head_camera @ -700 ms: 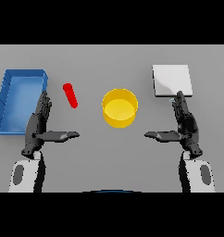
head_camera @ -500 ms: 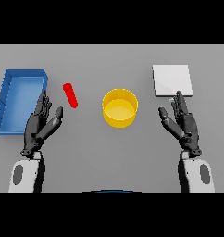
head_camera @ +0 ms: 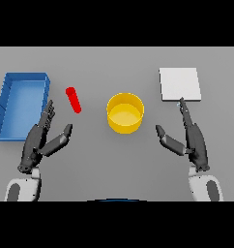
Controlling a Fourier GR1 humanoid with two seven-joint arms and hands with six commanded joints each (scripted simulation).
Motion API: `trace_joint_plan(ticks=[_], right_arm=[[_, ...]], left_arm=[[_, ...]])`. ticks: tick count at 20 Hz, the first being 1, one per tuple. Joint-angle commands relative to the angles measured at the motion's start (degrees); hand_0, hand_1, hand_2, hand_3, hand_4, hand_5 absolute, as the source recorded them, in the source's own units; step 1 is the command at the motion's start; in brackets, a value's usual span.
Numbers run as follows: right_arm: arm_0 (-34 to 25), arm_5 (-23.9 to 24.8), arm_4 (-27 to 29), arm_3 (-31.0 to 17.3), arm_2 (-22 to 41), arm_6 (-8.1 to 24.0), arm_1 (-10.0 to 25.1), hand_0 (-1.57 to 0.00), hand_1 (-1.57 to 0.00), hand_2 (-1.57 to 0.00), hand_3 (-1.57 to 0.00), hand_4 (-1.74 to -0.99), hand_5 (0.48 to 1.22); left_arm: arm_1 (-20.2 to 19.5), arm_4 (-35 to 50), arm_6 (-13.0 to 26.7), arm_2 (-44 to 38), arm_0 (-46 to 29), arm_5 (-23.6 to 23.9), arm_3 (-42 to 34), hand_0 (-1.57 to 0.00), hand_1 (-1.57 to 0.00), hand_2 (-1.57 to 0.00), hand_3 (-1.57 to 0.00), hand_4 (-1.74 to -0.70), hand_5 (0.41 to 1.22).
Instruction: Pick up the red beaker and tilt it to pour out 1 green nut into yellow bowl. Pick up the yellow bowl and place it on the metallic measuring scale.
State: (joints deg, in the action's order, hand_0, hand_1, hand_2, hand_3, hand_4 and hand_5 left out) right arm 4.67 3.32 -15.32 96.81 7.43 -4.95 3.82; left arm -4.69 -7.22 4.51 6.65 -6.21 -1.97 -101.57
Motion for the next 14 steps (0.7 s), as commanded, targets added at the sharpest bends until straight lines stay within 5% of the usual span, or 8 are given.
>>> trace_joint_plan(ticks=[1,6,14], right_arm=[[-0.28,-0.50,0.73,-0.16,-0.25,-0.39,0.15,0.00,0.00,0.00,0.00,-1.131,0.607],[-0.76,-2.35,3.32,0.12,-0.45,0.21,-0.29,0.00,0.00,0.00,0.00,-1.197,0.627],[-0.45,-3.12,4.21,-0.51,-0.85,-0.95,-0.04,0.00,0.00,0.00,0.00,-1.227,0.625]], left_arm=[[0.25,-0.45,0.54,0.29,0.39,0.04,0.98,0.00,0.00,0.00,0.00,-1.14,0.650],[0.68,-0.20,1.10,-1.87,7.54,0.18,10.75,0.00,0.00,0.00,0.00,-1.16,0.645],[-0.43,-0.39,-5.14,-5.55,19.93,-0.62,27.90,0.00,0.00,0.00,0.00,-1.18,0.637]])
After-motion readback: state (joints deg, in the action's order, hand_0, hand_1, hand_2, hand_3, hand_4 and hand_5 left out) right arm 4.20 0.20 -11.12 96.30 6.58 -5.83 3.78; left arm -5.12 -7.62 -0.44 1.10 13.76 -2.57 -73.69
